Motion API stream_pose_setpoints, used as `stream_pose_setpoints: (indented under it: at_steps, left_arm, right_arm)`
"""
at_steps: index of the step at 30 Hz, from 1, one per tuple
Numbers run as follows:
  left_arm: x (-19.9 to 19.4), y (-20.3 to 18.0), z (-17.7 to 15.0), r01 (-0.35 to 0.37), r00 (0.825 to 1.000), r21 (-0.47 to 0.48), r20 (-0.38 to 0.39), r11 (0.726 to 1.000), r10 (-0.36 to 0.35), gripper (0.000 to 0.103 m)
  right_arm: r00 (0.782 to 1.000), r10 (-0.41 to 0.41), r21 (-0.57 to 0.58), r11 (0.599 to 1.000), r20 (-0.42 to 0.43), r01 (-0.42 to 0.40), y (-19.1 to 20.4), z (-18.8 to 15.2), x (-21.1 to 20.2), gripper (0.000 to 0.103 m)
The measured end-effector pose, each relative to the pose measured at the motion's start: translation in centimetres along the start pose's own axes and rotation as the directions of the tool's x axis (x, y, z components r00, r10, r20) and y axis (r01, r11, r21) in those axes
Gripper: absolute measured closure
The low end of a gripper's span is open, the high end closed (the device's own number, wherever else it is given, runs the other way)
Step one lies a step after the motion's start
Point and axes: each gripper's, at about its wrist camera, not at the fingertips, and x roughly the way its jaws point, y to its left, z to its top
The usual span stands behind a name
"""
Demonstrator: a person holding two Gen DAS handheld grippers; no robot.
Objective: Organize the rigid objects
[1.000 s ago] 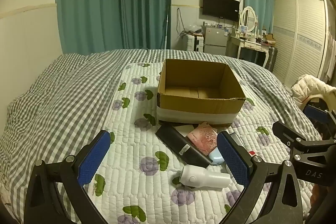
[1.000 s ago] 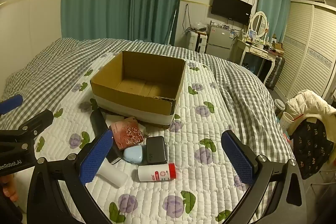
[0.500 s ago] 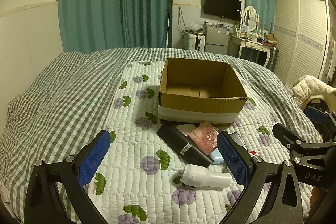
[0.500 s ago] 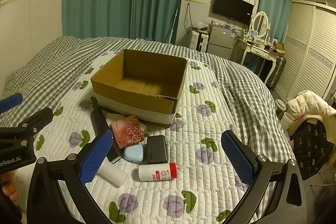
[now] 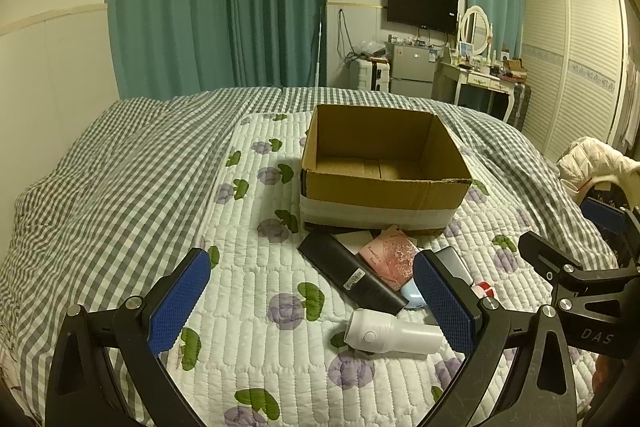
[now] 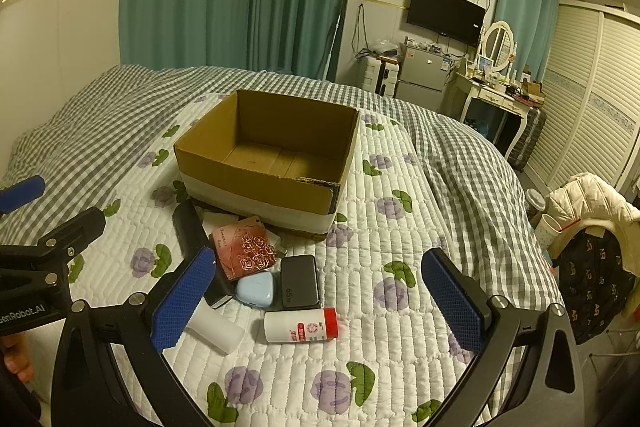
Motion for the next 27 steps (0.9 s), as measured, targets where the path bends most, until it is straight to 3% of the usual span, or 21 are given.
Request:
stream_pose_setpoints:
  at_steps: [27]
  left_arm:
    - [0.37,-0.17,-0.37,-0.006,1.000,0.004,-0.010,1.000,0.006,0.000]
  right_arm:
    - [1.000,0.004,-0.010,1.000,-0.007,-0.004,0.18,-0.31,0.27,0.000]
